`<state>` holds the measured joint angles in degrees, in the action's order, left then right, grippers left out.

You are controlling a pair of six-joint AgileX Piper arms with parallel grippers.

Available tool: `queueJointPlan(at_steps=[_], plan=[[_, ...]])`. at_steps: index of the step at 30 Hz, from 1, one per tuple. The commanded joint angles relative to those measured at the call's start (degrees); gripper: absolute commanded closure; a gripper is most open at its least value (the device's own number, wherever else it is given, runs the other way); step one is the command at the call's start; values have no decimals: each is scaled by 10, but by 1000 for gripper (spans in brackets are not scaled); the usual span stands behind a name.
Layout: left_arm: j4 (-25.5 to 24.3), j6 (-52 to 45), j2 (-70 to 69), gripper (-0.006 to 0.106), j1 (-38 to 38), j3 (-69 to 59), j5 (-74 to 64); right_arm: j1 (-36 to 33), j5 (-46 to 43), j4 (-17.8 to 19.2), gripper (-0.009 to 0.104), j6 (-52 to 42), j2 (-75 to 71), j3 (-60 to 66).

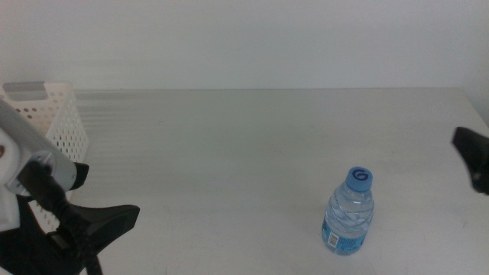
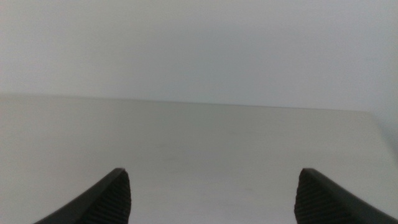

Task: Use arms to grab the bottles and put them into the dustbin to the left of the table.

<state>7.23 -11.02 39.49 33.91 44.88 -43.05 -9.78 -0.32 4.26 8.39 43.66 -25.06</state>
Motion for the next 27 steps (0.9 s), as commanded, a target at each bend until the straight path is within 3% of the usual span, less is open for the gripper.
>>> queueJointPlan(at_steps=[1, 9, 13, 18, 27], plan=[[6, 8, -1, 24, 3, 15, 38, -27, -70, 6, 21, -16, 8, -11], [6, 8, -1, 24, 3, 15, 38, -57, -251, 12, 21, -1, 11, 106], [6, 8, -1, 24, 3, 15, 38, -64, -315, 49, 21, 48, 11, 153], [6, 8, -1, 24, 3, 15, 38, -73, -360, 120, 21, 102, 11, 212], [6, 7, -1, 24, 3, 15, 38, -73, -436, 136, 21, 55, 13, 262]])
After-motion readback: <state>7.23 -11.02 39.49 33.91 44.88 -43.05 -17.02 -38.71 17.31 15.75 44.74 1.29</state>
